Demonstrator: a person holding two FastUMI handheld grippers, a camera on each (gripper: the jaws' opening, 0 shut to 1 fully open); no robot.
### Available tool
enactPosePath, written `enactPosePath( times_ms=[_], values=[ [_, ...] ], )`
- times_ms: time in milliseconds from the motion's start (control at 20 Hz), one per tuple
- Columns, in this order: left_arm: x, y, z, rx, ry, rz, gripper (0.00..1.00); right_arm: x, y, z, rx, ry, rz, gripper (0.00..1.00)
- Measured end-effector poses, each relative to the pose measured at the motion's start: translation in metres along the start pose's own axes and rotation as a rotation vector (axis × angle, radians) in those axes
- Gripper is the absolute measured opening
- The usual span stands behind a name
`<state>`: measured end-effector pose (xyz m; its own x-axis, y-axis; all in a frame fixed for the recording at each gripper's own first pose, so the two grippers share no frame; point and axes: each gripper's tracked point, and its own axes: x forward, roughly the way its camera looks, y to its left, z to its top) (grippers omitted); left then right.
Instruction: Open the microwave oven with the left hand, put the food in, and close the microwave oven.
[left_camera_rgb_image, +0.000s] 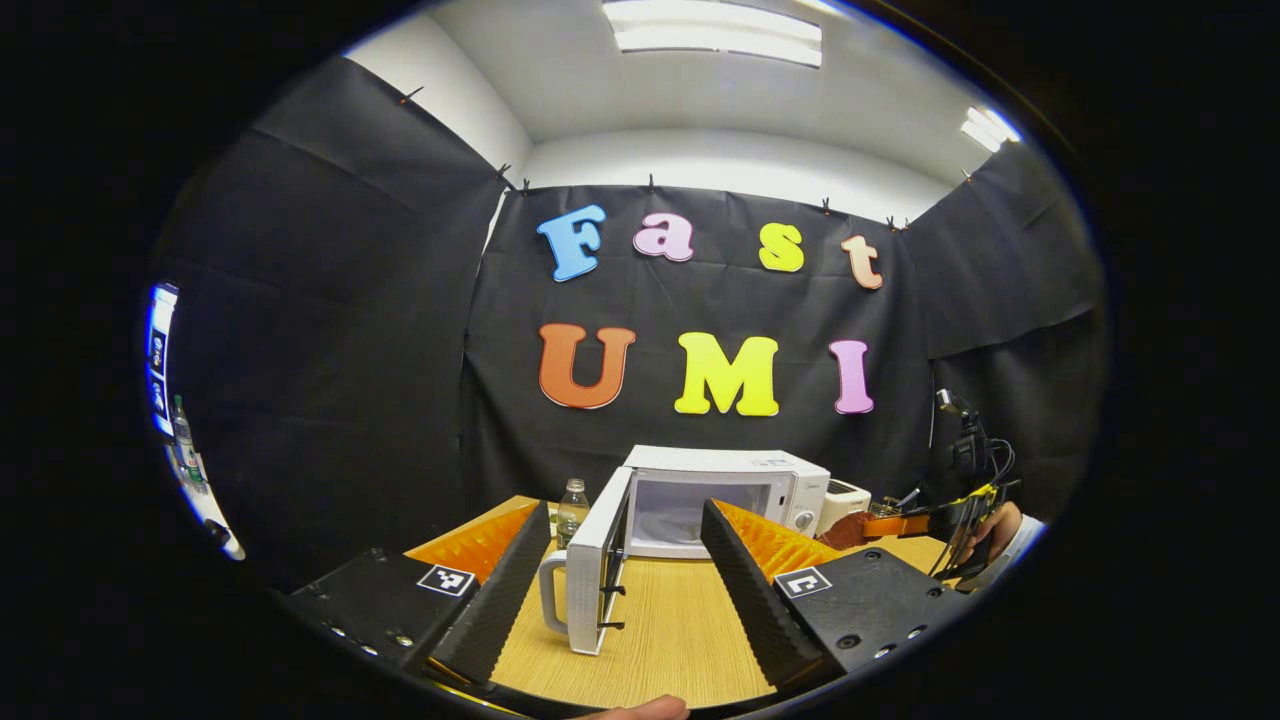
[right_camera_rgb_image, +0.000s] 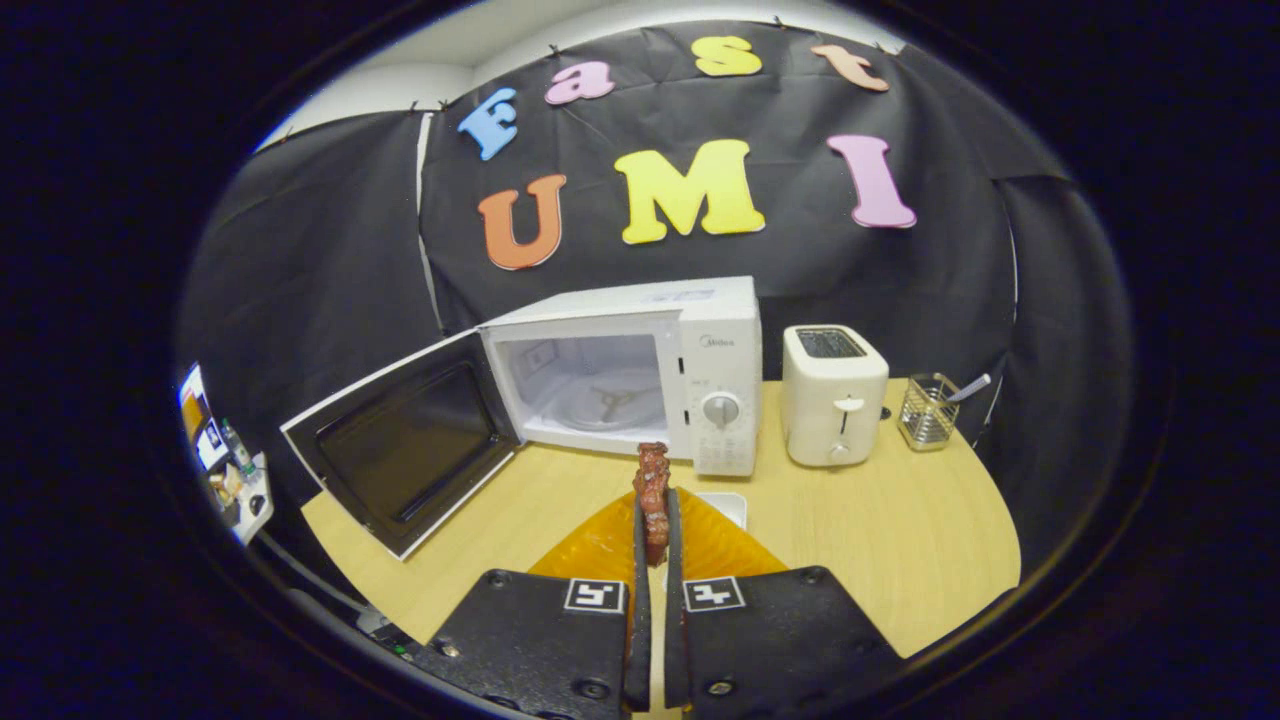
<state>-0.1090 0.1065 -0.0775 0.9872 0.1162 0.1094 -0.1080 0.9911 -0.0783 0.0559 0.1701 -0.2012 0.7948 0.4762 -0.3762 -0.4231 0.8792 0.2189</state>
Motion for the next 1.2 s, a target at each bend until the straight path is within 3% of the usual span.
enactPosePath(
  times_ms=[300,650,900,950,1000,1200],
  values=[
    [0.002,0.027,-0.026,-0.001,0.046,0.031,0.93,0.059,0.061,0.018,-0.044,-0.090,-0.038,0.08],
    [0.008,0.054,-0.034,0.056,0.069,0.048,0.93,0.172,0.114,0.022,0.067,-0.105,-0.034,0.08],
    [0.022,0.070,-0.033,0.083,0.085,0.069,0.93,0.251,0.131,0.030,0.225,-0.079,-0.003,0.09],
    [0.023,0.074,-0.033,0.086,0.090,0.081,0.93,0.266,0.133,0.032,0.256,-0.074,0.002,0.01],
    [0.024,0.078,-0.034,0.088,0.088,0.091,0.93,0.280,0.130,0.035,0.280,-0.066,-0.004,0.10],
    [0.034,0.087,-0.039,0.099,0.112,0.121,0.93,0.329,0.110,0.038,0.344,-0.051,-0.076,0.11]
  ],
)
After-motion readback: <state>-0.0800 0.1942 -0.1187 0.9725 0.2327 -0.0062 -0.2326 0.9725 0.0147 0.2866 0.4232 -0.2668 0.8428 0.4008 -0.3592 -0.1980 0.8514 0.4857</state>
